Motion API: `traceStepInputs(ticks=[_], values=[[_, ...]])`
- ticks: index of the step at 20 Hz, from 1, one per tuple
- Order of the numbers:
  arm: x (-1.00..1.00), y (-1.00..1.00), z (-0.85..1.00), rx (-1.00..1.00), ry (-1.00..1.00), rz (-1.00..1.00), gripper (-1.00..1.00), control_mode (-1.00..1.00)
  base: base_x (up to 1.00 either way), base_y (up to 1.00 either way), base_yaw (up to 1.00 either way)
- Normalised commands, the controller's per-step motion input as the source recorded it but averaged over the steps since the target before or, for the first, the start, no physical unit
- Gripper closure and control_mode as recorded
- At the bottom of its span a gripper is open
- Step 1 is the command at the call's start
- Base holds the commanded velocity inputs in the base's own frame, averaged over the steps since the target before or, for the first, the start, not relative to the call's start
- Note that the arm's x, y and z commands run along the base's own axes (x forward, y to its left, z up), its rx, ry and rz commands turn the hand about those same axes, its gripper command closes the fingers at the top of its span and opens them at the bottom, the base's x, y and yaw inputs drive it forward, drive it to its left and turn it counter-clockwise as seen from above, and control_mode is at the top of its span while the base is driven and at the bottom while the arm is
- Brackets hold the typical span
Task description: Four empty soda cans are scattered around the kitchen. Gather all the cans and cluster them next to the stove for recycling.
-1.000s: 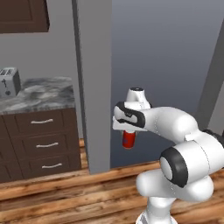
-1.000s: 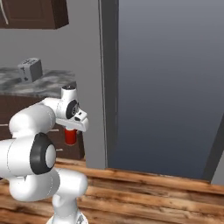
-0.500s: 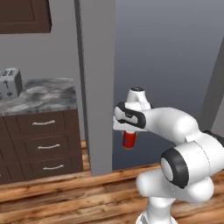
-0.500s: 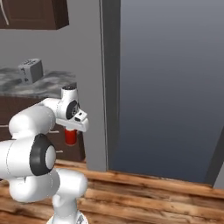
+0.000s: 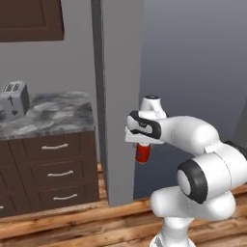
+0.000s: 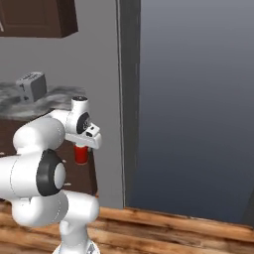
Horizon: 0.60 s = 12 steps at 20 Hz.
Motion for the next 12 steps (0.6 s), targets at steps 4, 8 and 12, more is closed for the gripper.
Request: traceStepInputs(ticks=[4, 8, 12], values=[[0.00, 0.00, 0.00, 0.00, 0.00, 0.00, 1.00, 1.00, -0.02, 1.00, -0.05], [0.00, 0.00, 0.00, 0.00, 0.00, 0.00, 1.00, 1.00, 0.04, 1.00, -0.04], [0.00, 0.00, 0.00, 0.00, 0.00, 0.00, 1.00, 1.00, 0.02, 1.00, -0.03]])
